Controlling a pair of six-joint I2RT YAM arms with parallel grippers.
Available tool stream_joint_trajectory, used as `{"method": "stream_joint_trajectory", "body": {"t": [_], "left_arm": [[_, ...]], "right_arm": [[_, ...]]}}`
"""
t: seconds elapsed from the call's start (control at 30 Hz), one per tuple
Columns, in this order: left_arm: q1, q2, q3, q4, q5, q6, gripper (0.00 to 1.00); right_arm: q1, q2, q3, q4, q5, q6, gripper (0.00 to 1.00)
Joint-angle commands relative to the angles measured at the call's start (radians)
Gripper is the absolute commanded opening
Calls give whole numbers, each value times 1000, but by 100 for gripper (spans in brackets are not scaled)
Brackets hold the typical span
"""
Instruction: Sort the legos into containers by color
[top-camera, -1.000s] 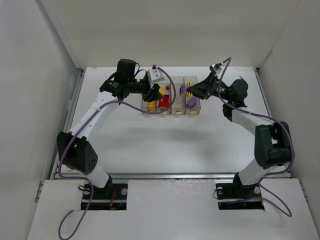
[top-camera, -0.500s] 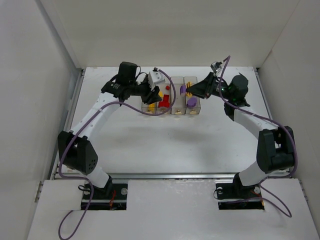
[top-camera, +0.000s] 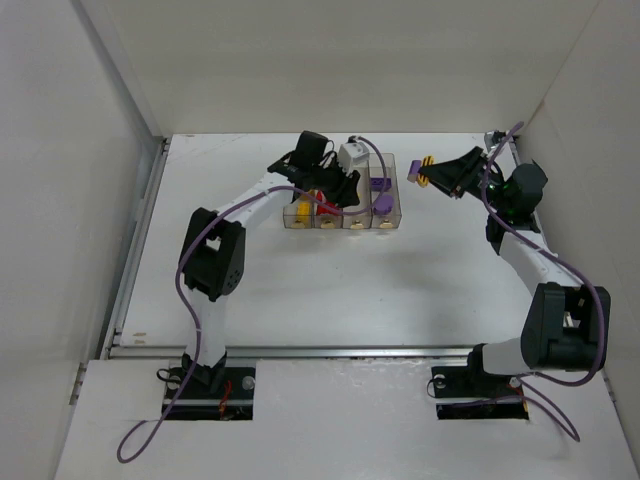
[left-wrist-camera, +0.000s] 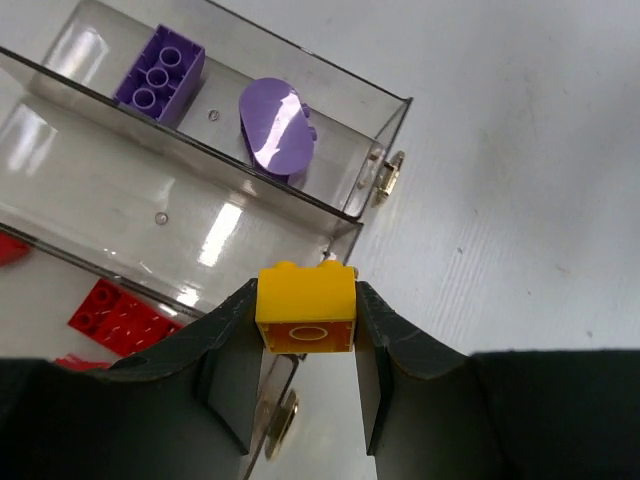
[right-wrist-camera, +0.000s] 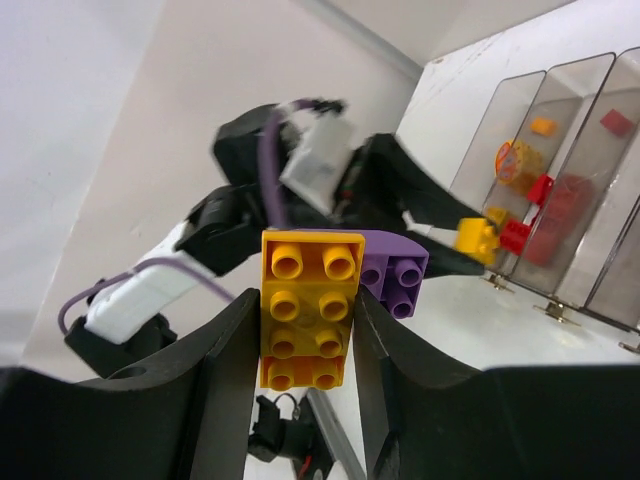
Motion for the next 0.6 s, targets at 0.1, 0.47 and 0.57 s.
{"method": "stream_joint_trajectory", "body": {"t": [0.1, 0.47, 0.57], "left_arm": [[19, 17, 43, 174, 30, -248, 0], [147, -97, -37, 43, -269, -185, 0], [165, -97, -60, 43, -297, -185, 0]], "right_arm": [[-22, -61, -31, 4, -44, -57, 0], [-22, -61, -79, -14, -54, -85, 0], [-22, -61, -70, -14, -63, -94, 0]]}}
